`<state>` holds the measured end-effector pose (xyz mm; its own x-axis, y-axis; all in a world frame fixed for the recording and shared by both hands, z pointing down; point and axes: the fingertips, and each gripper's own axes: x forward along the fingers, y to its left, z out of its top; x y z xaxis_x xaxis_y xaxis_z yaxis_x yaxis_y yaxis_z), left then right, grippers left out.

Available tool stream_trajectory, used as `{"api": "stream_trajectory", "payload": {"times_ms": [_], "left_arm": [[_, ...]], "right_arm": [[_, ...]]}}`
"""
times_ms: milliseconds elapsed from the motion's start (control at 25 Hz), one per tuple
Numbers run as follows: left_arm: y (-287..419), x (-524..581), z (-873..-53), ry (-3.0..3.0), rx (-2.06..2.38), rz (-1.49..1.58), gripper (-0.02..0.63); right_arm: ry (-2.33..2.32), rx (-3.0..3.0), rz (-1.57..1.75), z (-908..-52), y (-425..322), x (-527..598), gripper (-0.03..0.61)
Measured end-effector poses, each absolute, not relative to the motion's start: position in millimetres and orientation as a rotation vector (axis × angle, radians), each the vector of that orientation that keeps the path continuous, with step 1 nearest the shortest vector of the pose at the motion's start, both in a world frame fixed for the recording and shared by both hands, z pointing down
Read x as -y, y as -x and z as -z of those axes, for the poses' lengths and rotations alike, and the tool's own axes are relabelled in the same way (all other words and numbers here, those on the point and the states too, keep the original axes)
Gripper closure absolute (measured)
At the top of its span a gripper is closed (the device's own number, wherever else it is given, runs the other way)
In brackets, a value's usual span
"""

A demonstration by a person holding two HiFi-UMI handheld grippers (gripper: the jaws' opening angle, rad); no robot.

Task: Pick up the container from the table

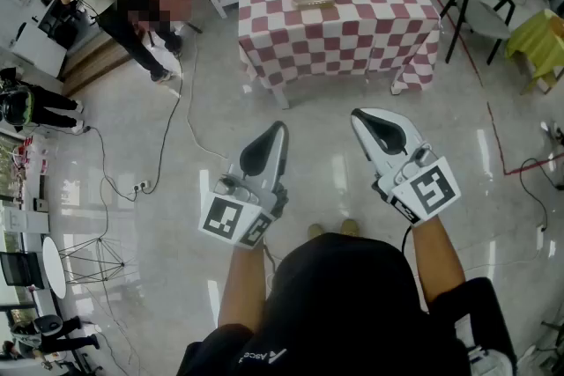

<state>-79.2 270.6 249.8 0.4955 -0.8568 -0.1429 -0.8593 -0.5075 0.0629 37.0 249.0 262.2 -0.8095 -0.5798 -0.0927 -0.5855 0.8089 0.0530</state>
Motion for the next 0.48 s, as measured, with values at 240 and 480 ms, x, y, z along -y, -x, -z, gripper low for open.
{"api": "stream_trajectory", "payload": {"times_ms": [240,480], "left_arm": [[68.4,-264.5,-253.4,2.708,-1.552,-0.232,0.603],[51.7,-254.9,-255.3,2.695,-1.566,-0.219,0.603]], "right_arm": [[0.922,-2.915,-0.097,-265.2,-46.9,-243.4,0.575],[0.896,-2.919,-0.088,-268.7,-64.2,-233.8,0.575]]}}
